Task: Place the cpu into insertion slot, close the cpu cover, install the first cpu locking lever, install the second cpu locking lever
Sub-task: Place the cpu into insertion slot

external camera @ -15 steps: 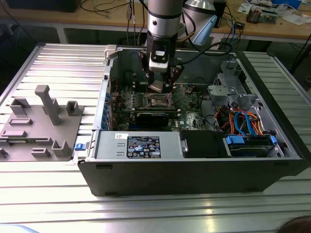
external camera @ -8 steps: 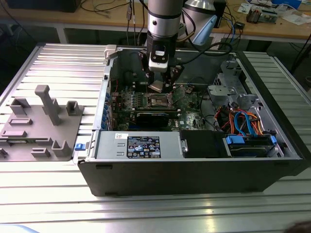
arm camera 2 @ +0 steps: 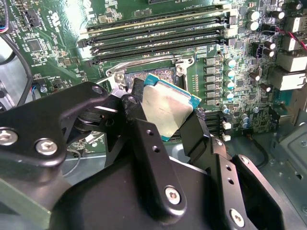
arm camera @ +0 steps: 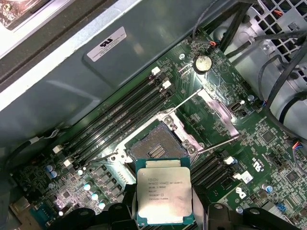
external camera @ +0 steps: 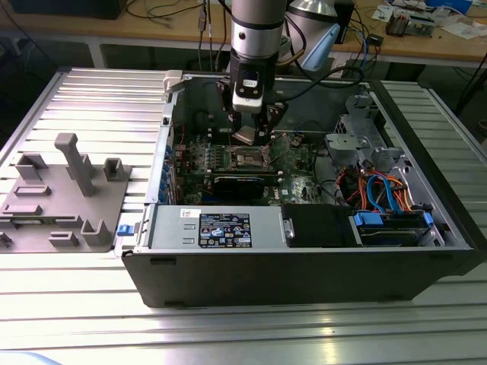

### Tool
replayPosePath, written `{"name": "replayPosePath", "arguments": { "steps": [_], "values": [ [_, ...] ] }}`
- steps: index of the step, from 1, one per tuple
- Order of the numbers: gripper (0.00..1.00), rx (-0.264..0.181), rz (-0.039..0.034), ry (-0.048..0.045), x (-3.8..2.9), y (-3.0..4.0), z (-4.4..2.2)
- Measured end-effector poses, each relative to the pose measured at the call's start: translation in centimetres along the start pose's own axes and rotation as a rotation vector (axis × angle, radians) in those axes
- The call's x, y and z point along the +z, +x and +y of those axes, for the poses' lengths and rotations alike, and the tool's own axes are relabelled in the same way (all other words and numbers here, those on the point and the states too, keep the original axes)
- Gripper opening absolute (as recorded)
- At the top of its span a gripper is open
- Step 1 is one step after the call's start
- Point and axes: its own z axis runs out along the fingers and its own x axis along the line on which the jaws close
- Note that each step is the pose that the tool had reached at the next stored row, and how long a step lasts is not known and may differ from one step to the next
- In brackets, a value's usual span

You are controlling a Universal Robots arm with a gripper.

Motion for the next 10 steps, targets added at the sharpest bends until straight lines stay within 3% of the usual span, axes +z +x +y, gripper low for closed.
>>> {"name": "replayPosePath", "arguments": {
  "steps": [10],
  "values": [
    [0.55, 0.004, -0.0037, 0.0045, 0.03, 0.0, 0.0]
  ]
}}
